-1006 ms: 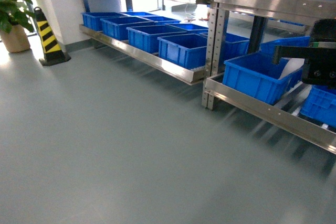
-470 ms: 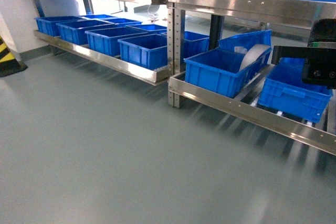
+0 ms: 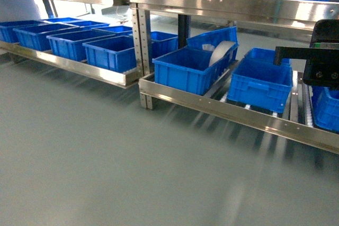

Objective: Sort blue parts and orange caps into right shelf containers

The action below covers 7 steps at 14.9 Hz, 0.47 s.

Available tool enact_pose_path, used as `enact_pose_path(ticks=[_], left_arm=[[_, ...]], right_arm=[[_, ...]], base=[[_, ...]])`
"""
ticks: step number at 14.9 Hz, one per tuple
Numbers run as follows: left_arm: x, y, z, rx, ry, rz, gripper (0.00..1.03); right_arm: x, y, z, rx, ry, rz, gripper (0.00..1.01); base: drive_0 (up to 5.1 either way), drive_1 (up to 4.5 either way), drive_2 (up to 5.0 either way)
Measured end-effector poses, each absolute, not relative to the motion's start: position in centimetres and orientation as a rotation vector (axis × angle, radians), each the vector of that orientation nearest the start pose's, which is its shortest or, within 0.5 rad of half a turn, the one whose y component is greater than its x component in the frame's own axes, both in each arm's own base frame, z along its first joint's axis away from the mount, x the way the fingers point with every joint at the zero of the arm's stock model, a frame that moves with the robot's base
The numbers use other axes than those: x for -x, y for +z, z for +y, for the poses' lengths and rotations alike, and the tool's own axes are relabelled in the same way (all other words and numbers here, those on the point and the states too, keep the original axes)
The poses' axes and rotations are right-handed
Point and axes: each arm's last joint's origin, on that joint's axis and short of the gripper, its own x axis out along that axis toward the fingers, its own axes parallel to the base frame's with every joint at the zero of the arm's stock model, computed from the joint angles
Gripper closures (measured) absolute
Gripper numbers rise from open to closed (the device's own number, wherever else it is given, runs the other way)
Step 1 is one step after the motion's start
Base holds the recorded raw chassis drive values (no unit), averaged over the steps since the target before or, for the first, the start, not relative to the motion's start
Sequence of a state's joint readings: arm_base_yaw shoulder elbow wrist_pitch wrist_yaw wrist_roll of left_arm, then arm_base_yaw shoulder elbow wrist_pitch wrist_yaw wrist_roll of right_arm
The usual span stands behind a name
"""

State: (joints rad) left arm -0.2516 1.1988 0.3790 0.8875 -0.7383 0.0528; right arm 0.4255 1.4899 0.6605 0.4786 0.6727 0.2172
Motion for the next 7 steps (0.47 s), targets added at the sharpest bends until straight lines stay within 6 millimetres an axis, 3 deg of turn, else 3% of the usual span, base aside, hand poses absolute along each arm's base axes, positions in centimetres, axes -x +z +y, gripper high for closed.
enact_pose_path(ticks=[7], left_arm=[[-22.18, 21.73, -3.71, -0.019, 0.486, -0.047, 0.62]], right_arm=[[-27.46, 19.54, 10.45, -0.031, -0.276, 0.271, 0.6]], base=[[-1.5, -1.55, -1.5]])
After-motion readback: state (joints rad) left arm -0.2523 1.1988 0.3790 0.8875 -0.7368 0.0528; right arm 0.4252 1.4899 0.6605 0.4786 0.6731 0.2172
